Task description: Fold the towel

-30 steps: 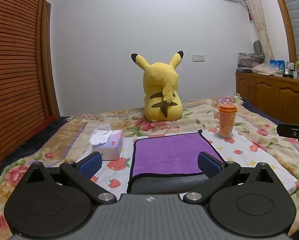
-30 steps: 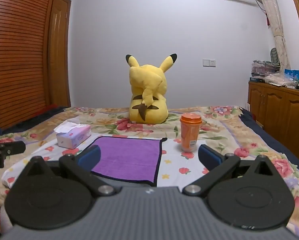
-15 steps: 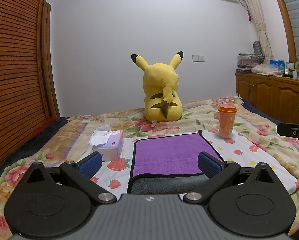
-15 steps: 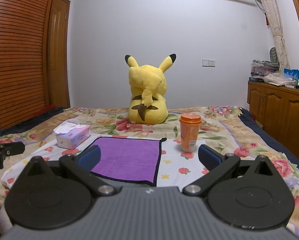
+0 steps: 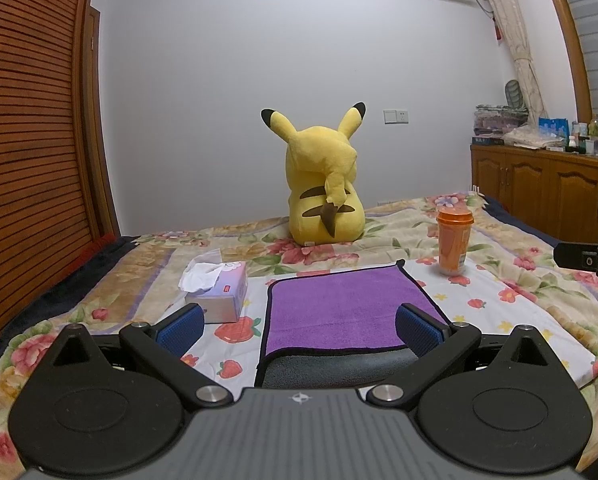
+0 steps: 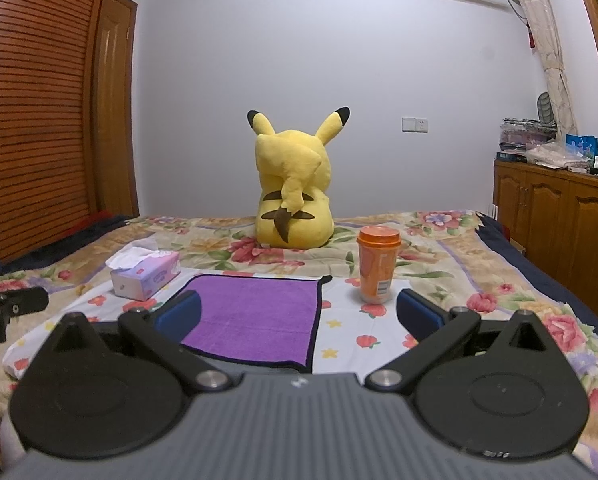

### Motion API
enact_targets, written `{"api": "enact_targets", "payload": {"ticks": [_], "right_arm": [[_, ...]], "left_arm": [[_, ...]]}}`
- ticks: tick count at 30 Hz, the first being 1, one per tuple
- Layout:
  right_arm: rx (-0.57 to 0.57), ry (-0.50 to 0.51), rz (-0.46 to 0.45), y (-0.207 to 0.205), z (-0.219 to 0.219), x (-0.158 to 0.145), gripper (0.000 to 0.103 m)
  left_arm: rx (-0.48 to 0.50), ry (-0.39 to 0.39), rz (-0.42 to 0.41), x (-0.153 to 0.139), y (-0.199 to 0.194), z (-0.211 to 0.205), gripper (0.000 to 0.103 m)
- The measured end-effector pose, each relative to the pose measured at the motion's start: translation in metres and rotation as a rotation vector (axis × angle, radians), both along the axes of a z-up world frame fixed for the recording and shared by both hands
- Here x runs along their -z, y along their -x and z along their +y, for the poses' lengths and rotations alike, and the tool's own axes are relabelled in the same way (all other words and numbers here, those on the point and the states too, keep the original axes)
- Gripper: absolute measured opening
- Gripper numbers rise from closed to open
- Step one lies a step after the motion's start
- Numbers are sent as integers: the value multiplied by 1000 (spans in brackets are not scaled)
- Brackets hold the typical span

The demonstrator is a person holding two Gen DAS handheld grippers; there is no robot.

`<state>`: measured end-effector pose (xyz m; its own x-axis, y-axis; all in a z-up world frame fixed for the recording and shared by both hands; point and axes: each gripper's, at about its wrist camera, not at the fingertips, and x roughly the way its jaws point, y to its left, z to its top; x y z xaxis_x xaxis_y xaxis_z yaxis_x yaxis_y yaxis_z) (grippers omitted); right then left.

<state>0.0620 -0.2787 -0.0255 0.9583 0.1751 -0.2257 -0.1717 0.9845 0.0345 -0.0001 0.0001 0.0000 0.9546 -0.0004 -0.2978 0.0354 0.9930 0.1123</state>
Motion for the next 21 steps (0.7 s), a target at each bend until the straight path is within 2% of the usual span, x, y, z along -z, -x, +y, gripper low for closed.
{"api": "enact_targets", "payload": {"ticks": [21], "right_arm": [[0,-7,2,-1,-2,2,103]], "left_arm": [[-1,-4,1,0,0,1,103]]}}
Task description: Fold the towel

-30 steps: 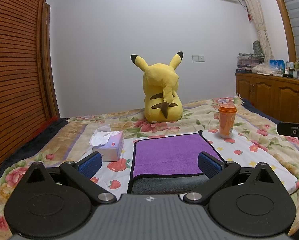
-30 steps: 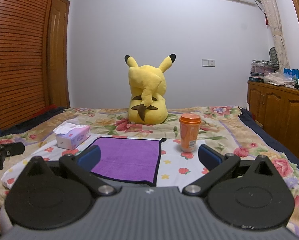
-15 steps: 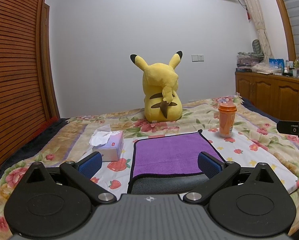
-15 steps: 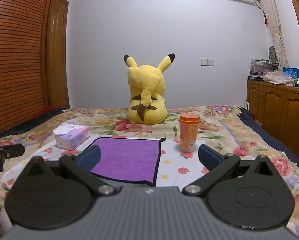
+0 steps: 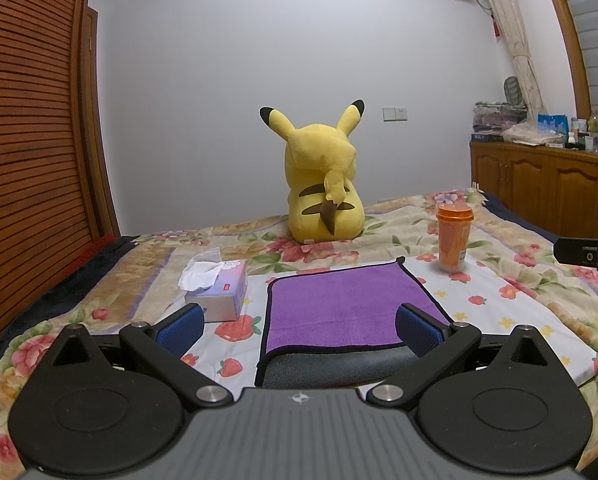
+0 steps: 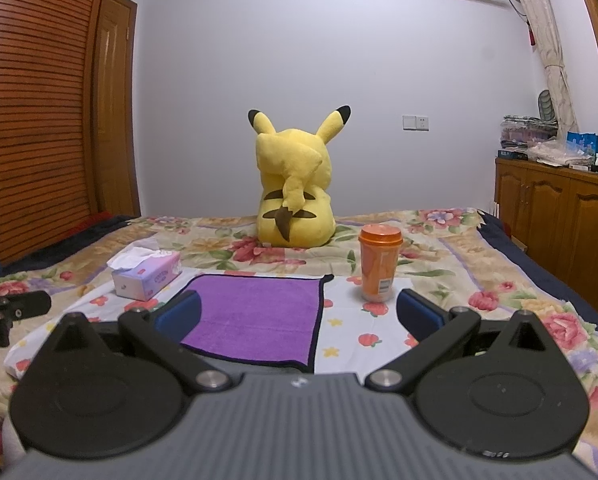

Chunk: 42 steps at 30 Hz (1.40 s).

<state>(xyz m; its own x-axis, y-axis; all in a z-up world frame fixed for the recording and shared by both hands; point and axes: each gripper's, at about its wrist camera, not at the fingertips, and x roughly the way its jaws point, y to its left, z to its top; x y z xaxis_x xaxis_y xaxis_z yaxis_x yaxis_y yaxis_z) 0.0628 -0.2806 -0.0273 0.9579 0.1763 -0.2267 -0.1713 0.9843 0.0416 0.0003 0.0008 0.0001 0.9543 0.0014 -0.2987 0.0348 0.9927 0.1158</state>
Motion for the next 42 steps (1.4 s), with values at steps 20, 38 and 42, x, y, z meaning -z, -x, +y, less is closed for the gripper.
{"api": "enact_targets", "payload": {"ticks": [20,38,42], "right_arm": [[-4,5,8,0,5,-1,103],[-14,39,75,-23,19,7,103],[-19,45,87,-28,20,9,103]], "left_arm": [[2,-8,19,7,-6,1,103],[26,-16,149,17,-29,-3,103],[37,-28,164,21,-38,-4,103]]}}
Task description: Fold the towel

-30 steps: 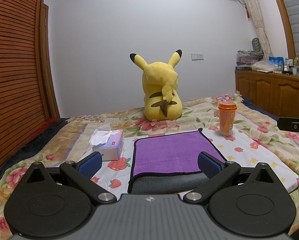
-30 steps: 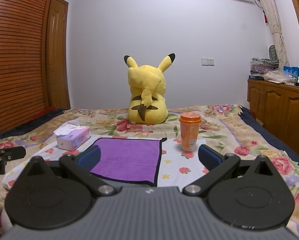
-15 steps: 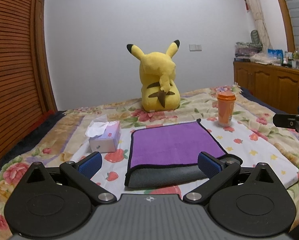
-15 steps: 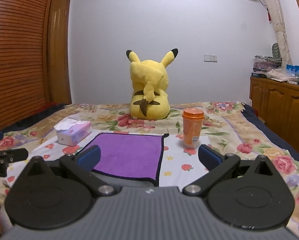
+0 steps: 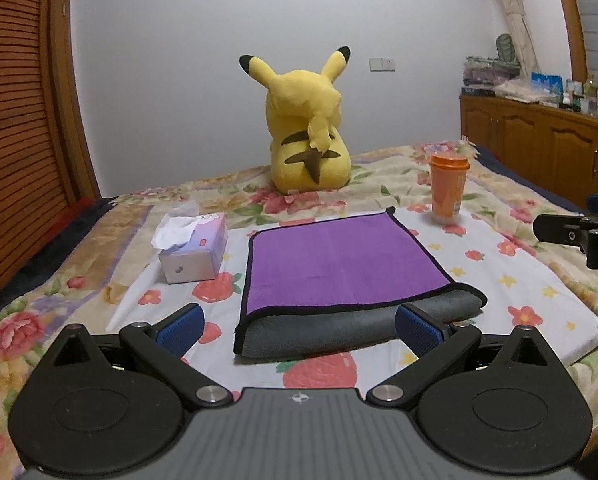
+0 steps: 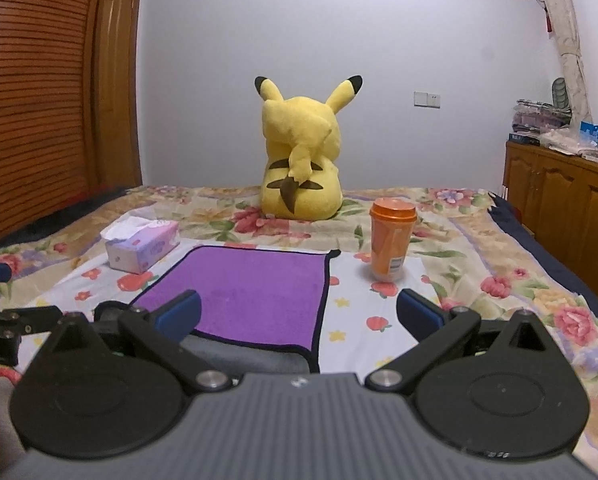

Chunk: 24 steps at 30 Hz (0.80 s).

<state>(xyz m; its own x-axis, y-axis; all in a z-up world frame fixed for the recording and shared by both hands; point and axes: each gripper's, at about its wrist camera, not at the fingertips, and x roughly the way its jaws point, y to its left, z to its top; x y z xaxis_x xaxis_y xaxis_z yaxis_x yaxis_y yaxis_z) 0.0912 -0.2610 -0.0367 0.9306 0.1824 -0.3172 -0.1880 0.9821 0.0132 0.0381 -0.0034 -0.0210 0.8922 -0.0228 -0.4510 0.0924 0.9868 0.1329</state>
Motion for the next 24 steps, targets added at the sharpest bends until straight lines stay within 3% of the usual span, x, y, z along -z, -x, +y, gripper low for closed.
{"api": "enact_targets", "payload": {"ticks": [24], "right_arm": [[-45,26,70,-35,11,15,103]], "left_arm": [[29,-22,63,19,-48,7,103]]}}
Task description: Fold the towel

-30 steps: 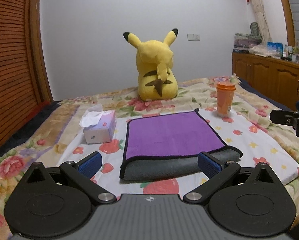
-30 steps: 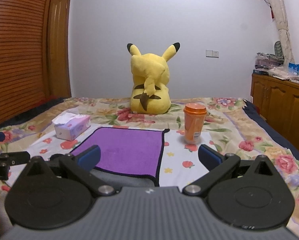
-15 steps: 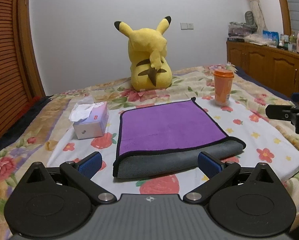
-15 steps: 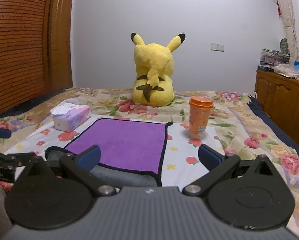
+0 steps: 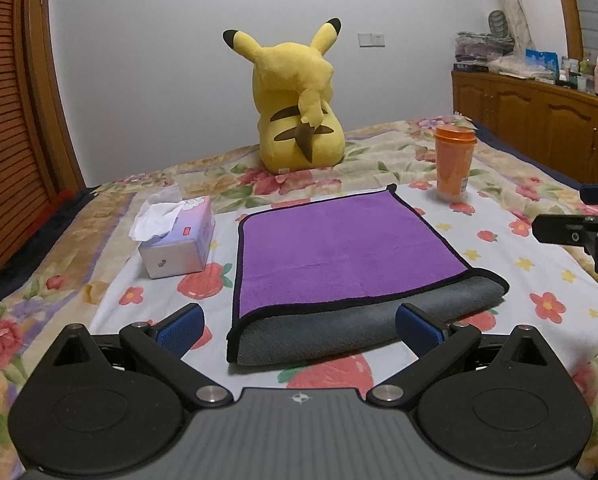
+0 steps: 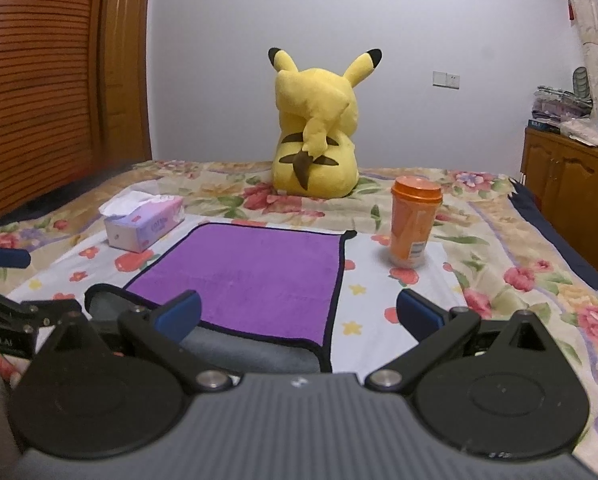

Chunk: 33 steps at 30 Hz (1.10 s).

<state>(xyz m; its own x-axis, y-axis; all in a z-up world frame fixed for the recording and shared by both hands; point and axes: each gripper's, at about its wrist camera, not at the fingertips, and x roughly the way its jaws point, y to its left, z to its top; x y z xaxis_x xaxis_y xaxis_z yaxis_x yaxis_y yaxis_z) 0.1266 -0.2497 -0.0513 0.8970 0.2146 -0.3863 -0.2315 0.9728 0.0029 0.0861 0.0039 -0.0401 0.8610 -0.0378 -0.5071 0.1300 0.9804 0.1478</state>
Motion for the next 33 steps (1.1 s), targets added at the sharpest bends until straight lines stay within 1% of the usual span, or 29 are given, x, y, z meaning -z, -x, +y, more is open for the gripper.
{"api": "enact_targets", "payload": {"ticks": [7,15,24,26,33], "right_arm": [[-33,22,36,-13,6,7,103],[-60,46,78,-29,11,14,103],[-96,73,123,-43,16,23,103],[-100,80,132,-46,17,24,103],[-111,96,170,-61,18,32,103]], "left_arm": [[4,5,22,3,-20,6,103],[8,22,66,10,-39,18,102],[24,52,124,17,-57,30,92],[27,57,132,19,-60,33,88],[36,58,150,24,-72,42,84]]}}
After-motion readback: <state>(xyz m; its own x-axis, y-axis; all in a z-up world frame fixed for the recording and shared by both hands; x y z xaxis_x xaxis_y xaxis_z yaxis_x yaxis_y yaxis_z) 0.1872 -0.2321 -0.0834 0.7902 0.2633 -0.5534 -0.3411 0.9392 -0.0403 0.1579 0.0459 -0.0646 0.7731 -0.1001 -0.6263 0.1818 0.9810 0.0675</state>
